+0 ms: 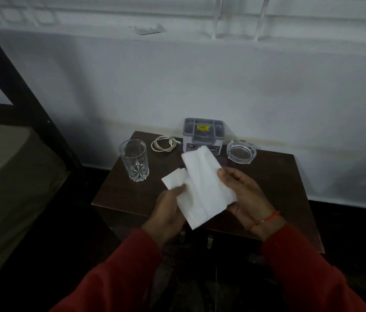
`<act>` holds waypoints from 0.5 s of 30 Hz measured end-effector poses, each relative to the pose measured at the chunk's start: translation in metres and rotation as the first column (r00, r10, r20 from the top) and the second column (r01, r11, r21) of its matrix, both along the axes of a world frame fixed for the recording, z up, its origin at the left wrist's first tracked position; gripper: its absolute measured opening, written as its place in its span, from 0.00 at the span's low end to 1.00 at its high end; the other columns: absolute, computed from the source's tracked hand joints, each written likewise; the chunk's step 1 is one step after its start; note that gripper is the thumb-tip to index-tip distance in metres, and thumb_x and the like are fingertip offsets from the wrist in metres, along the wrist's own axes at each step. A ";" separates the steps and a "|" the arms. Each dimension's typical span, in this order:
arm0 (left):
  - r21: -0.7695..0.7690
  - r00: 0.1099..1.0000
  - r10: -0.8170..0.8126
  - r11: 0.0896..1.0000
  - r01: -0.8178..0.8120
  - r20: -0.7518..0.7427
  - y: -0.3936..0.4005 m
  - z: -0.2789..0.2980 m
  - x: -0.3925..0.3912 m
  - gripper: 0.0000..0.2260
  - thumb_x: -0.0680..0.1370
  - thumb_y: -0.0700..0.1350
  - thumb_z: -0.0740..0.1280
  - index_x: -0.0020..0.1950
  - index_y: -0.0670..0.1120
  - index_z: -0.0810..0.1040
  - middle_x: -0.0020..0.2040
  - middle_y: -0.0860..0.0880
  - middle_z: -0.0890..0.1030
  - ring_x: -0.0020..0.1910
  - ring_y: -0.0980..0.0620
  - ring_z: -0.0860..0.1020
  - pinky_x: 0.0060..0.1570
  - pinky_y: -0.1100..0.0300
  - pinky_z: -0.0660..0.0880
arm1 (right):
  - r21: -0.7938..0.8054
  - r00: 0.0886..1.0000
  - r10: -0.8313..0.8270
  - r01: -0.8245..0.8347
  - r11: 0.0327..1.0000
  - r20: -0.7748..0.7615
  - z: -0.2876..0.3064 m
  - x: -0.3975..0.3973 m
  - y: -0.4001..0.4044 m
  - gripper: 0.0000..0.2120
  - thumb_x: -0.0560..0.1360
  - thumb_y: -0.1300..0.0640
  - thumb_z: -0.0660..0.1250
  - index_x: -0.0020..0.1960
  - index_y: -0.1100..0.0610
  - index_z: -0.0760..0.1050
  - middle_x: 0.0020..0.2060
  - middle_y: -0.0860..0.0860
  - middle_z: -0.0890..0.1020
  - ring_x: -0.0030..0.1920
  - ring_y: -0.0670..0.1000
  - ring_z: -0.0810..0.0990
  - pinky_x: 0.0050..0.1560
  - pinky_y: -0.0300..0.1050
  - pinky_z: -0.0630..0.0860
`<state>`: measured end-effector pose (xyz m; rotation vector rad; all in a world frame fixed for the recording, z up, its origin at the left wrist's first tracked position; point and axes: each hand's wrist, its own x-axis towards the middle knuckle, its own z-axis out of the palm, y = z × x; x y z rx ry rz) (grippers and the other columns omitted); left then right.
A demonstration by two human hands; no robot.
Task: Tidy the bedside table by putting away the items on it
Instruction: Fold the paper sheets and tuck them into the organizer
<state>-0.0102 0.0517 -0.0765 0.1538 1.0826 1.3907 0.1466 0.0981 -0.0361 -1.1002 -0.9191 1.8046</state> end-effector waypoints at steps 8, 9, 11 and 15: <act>0.053 0.997 -0.027 0.998 0.031 -0.073 0.005 0.005 0.000 0.12 0.80 0.51 0.70 0.60 0.46 0.83 0.56 0.45 0.87 0.54 0.46 0.86 0.50 0.49 0.83 | 0.111 0.984 -0.101 0.085 0.990 0.150 -0.015 -0.002 0.006 0.16 0.71 0.71 0.72 0.57 0.61 0.78 0.49 0.58 0.85 0.45 0.53 0.83 0.49 0.50 0.80; 0.055 0.991 -0.010 0.998 0.017 -0.135 0.006 0.002 0.001 0.10 0.79 0.46 0.72 0.59 0.46 0.83 0.55 0.45 0.87 0.53 0.47 0.86 0.52 0.49 0.83 | 0.110 0.986 -0.093 0.078 0.991 0.137 -0.016 -0.003 0.007 0.15 0.72 0.70 0.72 0.56 0.60 0.79 0.48 0.57 0.85 0.44 0.52 0.84 0.48 0.49 0.80; 0.041 0.974 0.032 0.999 -0.023 -0.223 0.006 -0.003 0.001 0.09 0.77 0.40 0.73 0.57 0.46 0.83 0.51 0.47 0.88 0.50 0.48 0.87 0.51 0.50 0.82 | 0.104 0.992 -0.066 0.054 0.993 0.111 -0.017 -0.005 0.007 0.12 0.73 0.67 0.72 0.56 0.60 0.80 0.47 0.55 0.87 0.44 0.50 0.85 0.46 0.46 0.82; 0.039 0.897 0.088 0.996 -0.078 -0.433 0.008 -0.005 -0.001 0.12 0.77 0.41 0.74 0.60 0.44 0.83 0.50 0.49 0.87 0.49 0.51 0.86 0.51 0.53 0.81 | 0.222 0.965 -0.119 0.067 0.973 0.234 -0.019 -0.004 0.006 0.09 0.73 0.67 0.73 0.52 0.61 0.81 0.45 0.55 0.86 0.45 0.52 0.83 0.49 0.48 0.80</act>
